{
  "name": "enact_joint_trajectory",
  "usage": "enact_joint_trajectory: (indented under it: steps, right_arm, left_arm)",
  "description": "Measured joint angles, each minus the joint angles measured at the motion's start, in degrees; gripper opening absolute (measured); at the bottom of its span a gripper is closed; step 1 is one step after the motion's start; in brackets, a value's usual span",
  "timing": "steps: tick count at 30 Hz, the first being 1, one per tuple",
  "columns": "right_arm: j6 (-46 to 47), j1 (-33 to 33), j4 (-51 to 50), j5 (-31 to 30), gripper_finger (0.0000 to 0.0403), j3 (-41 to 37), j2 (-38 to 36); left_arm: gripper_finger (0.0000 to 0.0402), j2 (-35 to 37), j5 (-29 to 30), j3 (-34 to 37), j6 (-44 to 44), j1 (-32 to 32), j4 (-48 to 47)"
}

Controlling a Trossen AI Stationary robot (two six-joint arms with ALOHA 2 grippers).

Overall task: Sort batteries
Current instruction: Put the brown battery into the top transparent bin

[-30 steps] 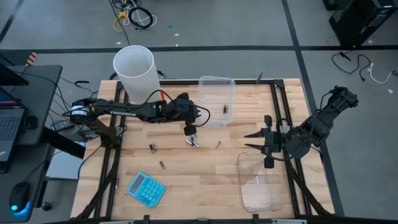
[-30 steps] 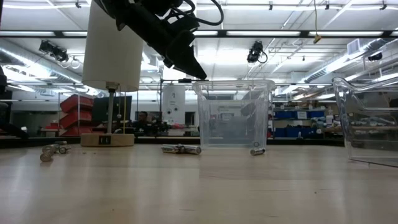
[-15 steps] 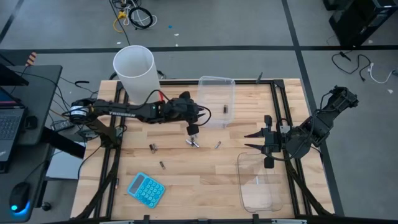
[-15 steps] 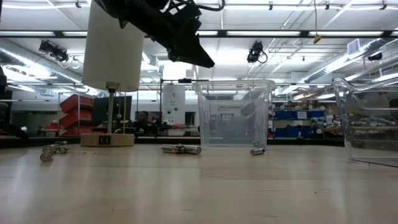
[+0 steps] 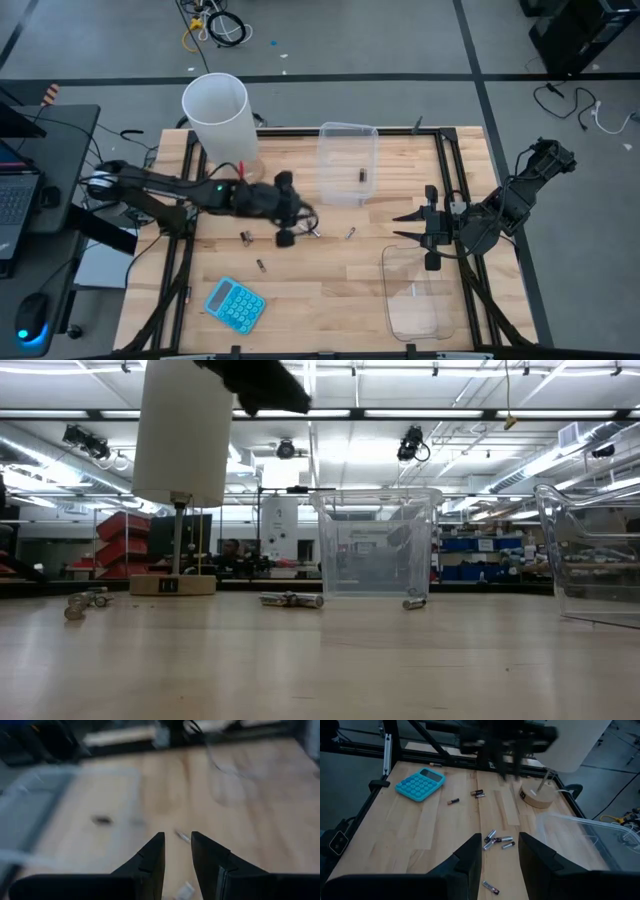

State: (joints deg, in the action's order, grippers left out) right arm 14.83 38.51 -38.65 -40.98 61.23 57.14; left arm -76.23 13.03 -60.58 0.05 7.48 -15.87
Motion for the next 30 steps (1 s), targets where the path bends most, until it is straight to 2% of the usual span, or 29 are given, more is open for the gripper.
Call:
enact_joint_trajectory:
  steps: [5,10,16,22,30]
  right_arm:
    - [0.0,0.0,0.0,0.0,0.0115,0.0,0.0]
    - [0.0,0.0,-0.1,0.0,0.0115,0.0,0.0]
    - [0.0,0.0,-0.1,0.0,0.0115,0.0,0.0]
    - [0.0,0.0,0.0,0.0,0.0115,0.0,1.1]
    - [0.4,0.0,0.1,0.1,0.0115,0.0,2.2]
  left_arm:
    - [0.0097,1.1,-0.6,0.0,-12.6,4.9,-14.1]
    - [0.0097,0.1,-3.8,0.0,-26.7,8.8,-28.8]
    - [0.0097,-0.3,-0.2,0.1,-43.5,11.9,-40.9]
    - [0.0096,-0.3,5.3,1.3,-54.5,13.8,-45.7]
    - [0.0096,-0.3,5.6,8.0,-65.8,14.4,-45.3]
